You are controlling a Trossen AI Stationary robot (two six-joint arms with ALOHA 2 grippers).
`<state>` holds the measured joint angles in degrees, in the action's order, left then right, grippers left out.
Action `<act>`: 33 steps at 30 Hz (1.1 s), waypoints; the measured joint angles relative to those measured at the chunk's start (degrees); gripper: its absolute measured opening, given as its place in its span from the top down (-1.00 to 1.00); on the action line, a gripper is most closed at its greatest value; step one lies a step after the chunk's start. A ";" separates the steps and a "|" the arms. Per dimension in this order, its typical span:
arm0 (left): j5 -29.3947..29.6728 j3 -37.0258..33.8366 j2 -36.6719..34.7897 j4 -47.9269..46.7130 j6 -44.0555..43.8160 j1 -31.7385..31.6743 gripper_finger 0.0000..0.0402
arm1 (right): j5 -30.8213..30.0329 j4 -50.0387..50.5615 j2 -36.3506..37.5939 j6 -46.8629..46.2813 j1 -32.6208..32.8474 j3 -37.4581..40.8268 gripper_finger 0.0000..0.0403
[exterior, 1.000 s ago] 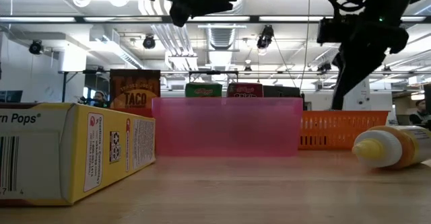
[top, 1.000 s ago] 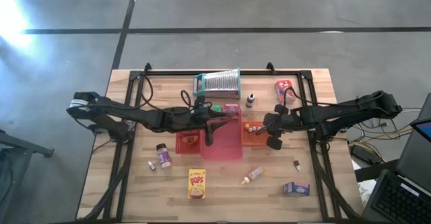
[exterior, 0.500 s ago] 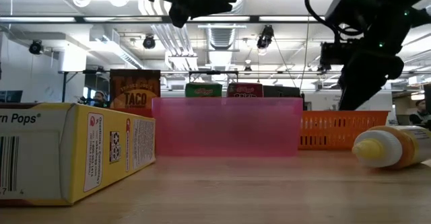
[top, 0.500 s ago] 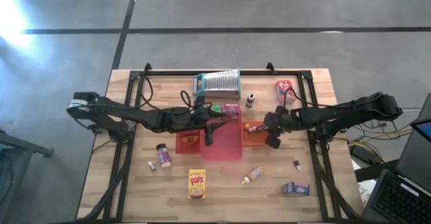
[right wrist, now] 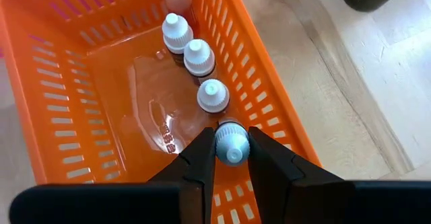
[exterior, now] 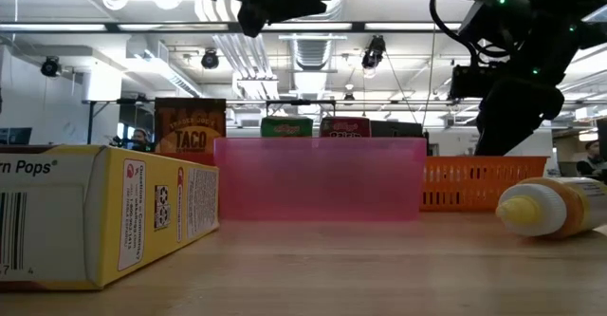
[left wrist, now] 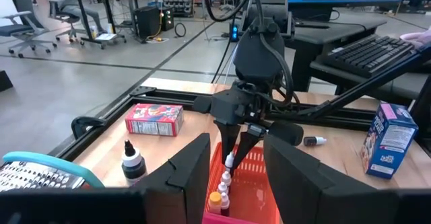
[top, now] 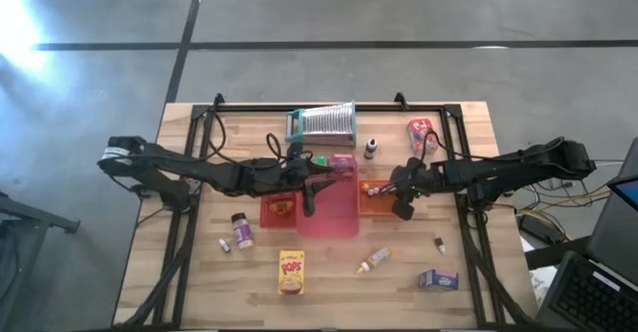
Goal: Pick & Place Kitchen Items
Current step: Put the small green food coloring bottle into the orange bin
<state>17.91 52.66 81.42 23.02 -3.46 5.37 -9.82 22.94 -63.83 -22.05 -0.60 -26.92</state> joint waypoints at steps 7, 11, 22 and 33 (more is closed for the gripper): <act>0.00 0.05 -0.12 0.63 0.00 0.00 0.28 | 0.34 0.00 0.00 -0.25 0.00 0.00 0.67; 0.00 0.57 -0.12 0.65 0.02 0.00 0.28 | 1.14 0.04 0.00 -0.34 -0.17 0.02 0.67; -0.02 1.09 -0.12 0.73 0.03 0.00 0.28 | 2.43 -0.82 -0.87 -1.37 -0.17 -0.06 0.67; -0.02 1.09 -0.12 0.93 0.02 0.00 0.28 | 2.61 -2.45 -8.69 0.64 -0.17 -1.85 0.67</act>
<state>17.89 53.76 81.30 23.94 -3.44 5.37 -7.22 20.48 -72.52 -21.41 -0.78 -28.76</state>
